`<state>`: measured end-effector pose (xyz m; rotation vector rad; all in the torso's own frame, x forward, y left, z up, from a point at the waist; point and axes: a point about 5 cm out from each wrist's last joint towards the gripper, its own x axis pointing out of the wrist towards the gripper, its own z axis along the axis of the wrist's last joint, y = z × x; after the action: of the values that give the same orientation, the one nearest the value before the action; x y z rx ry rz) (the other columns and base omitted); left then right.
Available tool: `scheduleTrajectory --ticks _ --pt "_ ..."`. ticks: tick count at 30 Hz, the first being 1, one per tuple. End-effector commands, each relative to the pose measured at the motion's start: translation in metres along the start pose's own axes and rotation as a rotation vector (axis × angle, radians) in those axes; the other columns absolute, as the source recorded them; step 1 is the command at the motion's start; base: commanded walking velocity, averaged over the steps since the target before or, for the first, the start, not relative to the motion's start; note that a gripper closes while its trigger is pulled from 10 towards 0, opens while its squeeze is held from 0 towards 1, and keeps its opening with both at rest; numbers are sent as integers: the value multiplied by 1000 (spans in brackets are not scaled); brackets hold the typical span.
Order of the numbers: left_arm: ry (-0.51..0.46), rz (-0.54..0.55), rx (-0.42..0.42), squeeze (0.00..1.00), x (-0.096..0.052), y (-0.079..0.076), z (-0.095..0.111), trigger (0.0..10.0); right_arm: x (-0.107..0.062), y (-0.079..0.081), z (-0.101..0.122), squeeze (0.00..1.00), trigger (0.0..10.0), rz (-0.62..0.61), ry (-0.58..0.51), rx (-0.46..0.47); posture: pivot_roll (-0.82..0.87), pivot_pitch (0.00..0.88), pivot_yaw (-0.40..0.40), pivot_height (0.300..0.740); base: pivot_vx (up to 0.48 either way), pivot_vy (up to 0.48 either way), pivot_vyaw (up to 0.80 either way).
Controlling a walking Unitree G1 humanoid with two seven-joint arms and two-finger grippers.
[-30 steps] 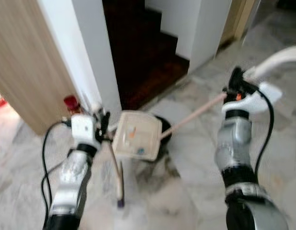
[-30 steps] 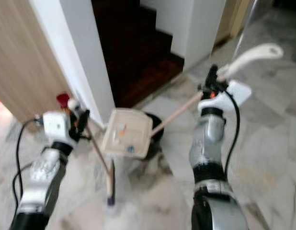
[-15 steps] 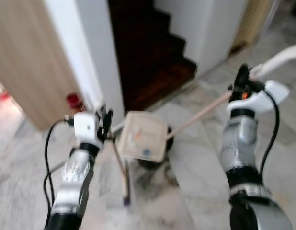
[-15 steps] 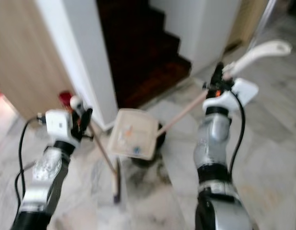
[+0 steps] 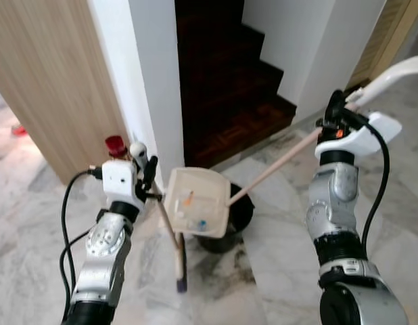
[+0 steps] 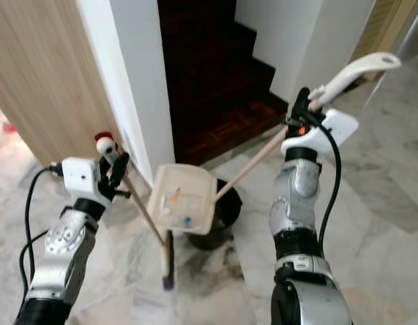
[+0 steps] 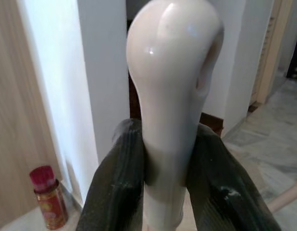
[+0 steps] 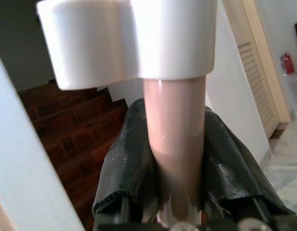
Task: Sweep floor
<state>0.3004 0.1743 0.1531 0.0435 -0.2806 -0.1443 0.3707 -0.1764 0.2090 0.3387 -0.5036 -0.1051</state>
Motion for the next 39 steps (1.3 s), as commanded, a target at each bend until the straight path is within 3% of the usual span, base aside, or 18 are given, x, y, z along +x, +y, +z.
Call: scheduleTrajectory --ticks 1,7,34,39 --pt "-56 -20 8 0 5 -5 10 10000 11 -6 21 0 10000 -36 -88 46 92 36 10 740 251 0 -800" --pt "-57 -22 7 0 5 -5 11 10000 10 -5 21 0 10000 -31 -90 44 93 35 11 740 252 0 -800" --pt "-53 -25 6 0 5 -7 10 10000 10 -5 22 0 10000 -32 -99 43 91 37 9 740 182 0 0" --pt "-51 -25 6 0 5 -7 10 10000 10 -3 23 0 10000 -13 -109 9 91 38 8 740 300 0 0"
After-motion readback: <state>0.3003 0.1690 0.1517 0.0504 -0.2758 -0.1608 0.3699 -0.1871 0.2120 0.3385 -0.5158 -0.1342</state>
